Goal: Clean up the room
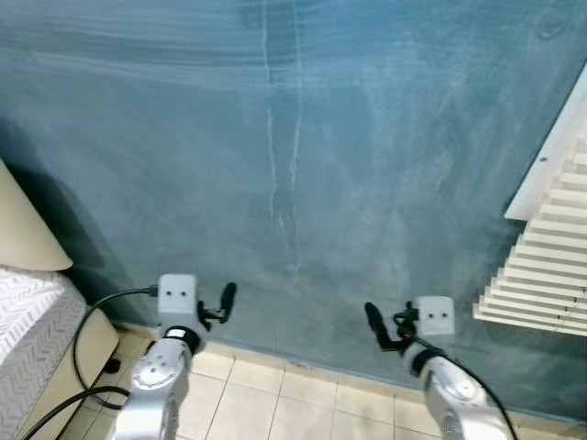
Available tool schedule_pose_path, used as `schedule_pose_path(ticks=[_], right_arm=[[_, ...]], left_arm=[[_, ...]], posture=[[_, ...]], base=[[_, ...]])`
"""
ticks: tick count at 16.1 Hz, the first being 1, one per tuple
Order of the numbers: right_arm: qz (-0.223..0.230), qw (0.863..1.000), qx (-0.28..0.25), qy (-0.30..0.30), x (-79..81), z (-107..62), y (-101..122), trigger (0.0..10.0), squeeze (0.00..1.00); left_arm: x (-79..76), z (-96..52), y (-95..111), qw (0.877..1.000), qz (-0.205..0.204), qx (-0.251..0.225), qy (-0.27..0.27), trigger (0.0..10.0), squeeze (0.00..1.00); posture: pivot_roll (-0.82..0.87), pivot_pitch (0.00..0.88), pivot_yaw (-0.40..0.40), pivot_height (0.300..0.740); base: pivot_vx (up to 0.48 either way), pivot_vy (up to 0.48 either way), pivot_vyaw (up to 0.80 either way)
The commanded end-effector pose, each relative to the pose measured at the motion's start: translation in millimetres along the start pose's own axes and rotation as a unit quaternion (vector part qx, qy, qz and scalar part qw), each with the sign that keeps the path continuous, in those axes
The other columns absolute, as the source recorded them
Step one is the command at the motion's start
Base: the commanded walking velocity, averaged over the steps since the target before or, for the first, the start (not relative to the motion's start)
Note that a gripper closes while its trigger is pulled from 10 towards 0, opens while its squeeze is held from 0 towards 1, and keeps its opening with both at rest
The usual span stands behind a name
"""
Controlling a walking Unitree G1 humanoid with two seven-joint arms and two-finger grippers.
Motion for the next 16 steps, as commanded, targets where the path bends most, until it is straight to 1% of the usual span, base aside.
schedule_pose_path(ticks=[1, 2, 3, 4, 5, 6, 7, 9, 10, 11, 13, 14, 15, 16], right_arm=[[-0.022, 1.0, -0.002, -0.014, -6.0, -1.6, 5.2, 10.0, 0.0], [-0.035, 0.999, -0.002, -0.037, -15.7, -18.1, 6.3, 10.0, 0.0], [-0.032, 0.999, 0.0, -0.037, -16.2, -26.6, 4.9, 10.0, 0.0], [-0.032, 0.999, 0.001, -0.036, -15.8, -33.9, 2.2, 10.0, 0.0], [-0.026, 0.999, 0.005, -0.029, -16.7, -38.3, -2.8, 10.0, 0.0], [-0.02, 0.999, 0.002, -0.026, -16.7, -37.4, -2.5, 10.0, 0.0], [-0.008, 1.0, -0.006, -0.017, -14.9, -34.6, 0.4, 10.0, 0.0], [-0.006, 1.0, -0.011, -0.01, -13.9, -31.6, 2.8, 10.0, 0.0], [0.003, 1.0, -0.017, -0.013, -16.4, -26.5, 5.2, 10.0, 0.0], [0.01, 1.0, -0.017, -0.009, -17.1, -22.9, 4.3, 10.0, 0.0], [-0.003, 1.0, -0.021, -0.008, -17.8, -17.9, 4.8, 10.0, 0.0], [-0.005, 1.0, -0.024, -0.004, -16.3, -16.9, 6.2, 10.0, 0.0], [-0.002, 1.0, -0.025, 0.009, -12.4, -16.3, 7.6, 10.0, 0.0], [-0.002, 1.0, -0.025, 0.009, -12.4, -16.3, 7.6, 10.0, 0.0]], left_arm=[[5.1, -7.9, 6.5, 1.0, 0.01, -0.006, 0.006, 10.0, 0.0], [13.7, -31.5, 3.9, 1.0, 0.019, 0.005, 0.015, 10.0, 0.0], [15.4, -40.7, 3.1, 1.0, 0.021, 0.009, 0.016, 10.0, 0.0], [14.8, -46.7, 2.7, 1.0, 0.022, 0.011, 0.014, 10.0, 0.0], [11.3, -43.9, 4.0, 0.999, 0.029, 0.002, 0.014, 10.0, 0.0], [9.4, -41.0, 4.0, 0.999, 0.033, 0.001, 0.013, 10.0, 0.0], [9.9, -39.5, 2.6, 0.999, 0.032, 0.001, 0.022, 10.0, 0.0], [10.4, -38.6, 2.4, 0.999, 0.03, 0.001, 0.027, 10.0, 0.0], [8.3, -32.1, 6.1, 0.999, 0.029, -0.009, 0.024, 10.0, 0.0], [3.3, -26.2, 7.8, 0.998, 0.055, -0.013, 0.018, 10.0, 0.0], [-4.5, -20.5, 10.7, 0.998, 0.059, -0.021, 0.003, 10.0, 0.0], [-4.5, -20.0, 11.0, 0.998, 0.061, -0.022, 0.008, 10.0, 0.0], [-3.6, -20.1, 11.5, 0.997, 0.069, -0.023, 0.02, 10.0, 0.0], [-3.6, -20.1, 11.5, 0.997, 0.069, -0.023, 0.02, 10.0, 0.0]], posture=[[0.04, 0.0, 0.023, 0.74], [0.04, 0.0, 0.022, 0.74], [0.04, 0.0, 0.018, 0.74], [0.04, 0.0, 0.015, 0.74], [0.04, 0.0, 0.009, 0.74], [0.04, 0.0, 0.009, 0.74], [0.04, 0.0, 0.012, 0.74], [0.04, 0.0, 0.013, 0.74], [0.04, 0.0, 0.014, 0.74], [0.03, 0.0, 0.013, 0.74], [0.03, 0.0, 0.016, 0.74], [0.02, 0.0, 0.017, 0.74], [0.02, 0.0, 0.014, 0.74], [0.02, 0.0, 0.014, 0.74]], base=[[0.0, 0.0, 0.0], [0.0, 0.0, 0.0], [0.0, 0.0, 0.0], [0.0, 0.0, 0.0], [0.0, 0.0, 0.61], [0.0, 0.0, 0.61], [0.0, 0.0, 0.52], [0.0, 0.0, 0.52], [0.0, 0.0, 0.46], [0.0, 0.0, 0.45], [0.0, 0.0, 0.45], [0.0, 0.0, 0.44], [0.0, -0.48, 0.45], [0.0, -0.48, 0.45]])
Point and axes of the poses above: a point about 5 cm out from each wrist's last joint towards the gripper, its own z axis pointing out of the wrist towards the gripper, its own y axis along the axis of the wrist's last joint, x = y × z, the point moved 5 cm from there along z, pointing out of the wrist towards the gripper, and after that the axes turned 13 degrees about -z, right-handed, at the moved point
